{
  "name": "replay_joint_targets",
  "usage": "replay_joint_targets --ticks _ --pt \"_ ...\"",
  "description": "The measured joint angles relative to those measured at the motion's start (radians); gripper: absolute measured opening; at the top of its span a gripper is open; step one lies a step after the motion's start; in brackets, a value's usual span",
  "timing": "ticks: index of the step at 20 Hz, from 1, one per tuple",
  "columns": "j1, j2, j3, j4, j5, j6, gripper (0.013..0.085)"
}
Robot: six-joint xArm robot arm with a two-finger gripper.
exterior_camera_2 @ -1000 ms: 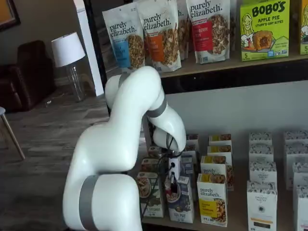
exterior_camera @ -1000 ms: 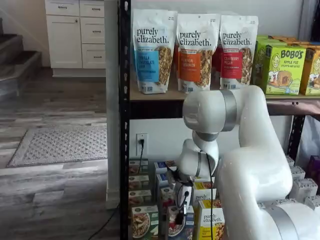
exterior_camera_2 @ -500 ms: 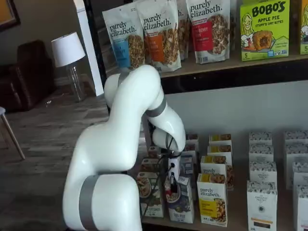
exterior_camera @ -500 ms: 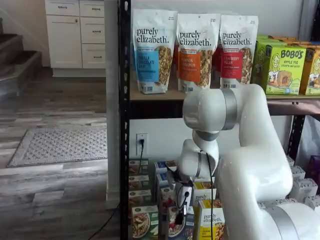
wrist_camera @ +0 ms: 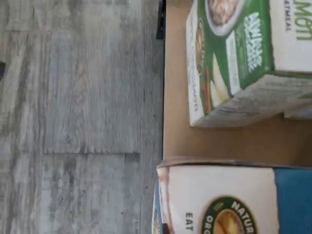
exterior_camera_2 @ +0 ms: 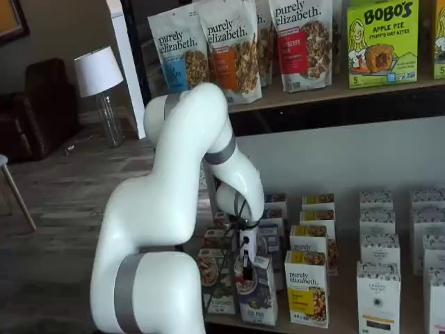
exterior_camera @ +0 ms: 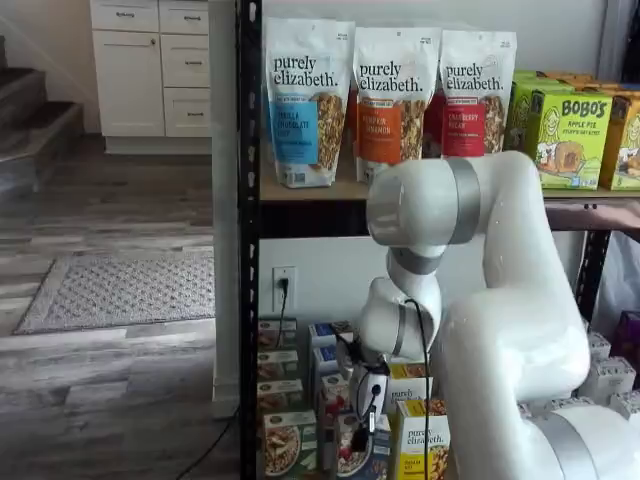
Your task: Pick up the blue and white box that is on the bottom shelf, the second box from the left
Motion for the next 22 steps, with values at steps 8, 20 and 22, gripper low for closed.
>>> replay_joint_targets --ticks 8,20,22 --pt "0.016 -0.121 0.163 0.075 -0.039 -0.059 0.045" --pt "0.061 -0.361 0.416 0.037 -0.056 0.017 0.045" --pt "0.068 -0.402 0.451 0.005 -0.044 0.055 0.045"
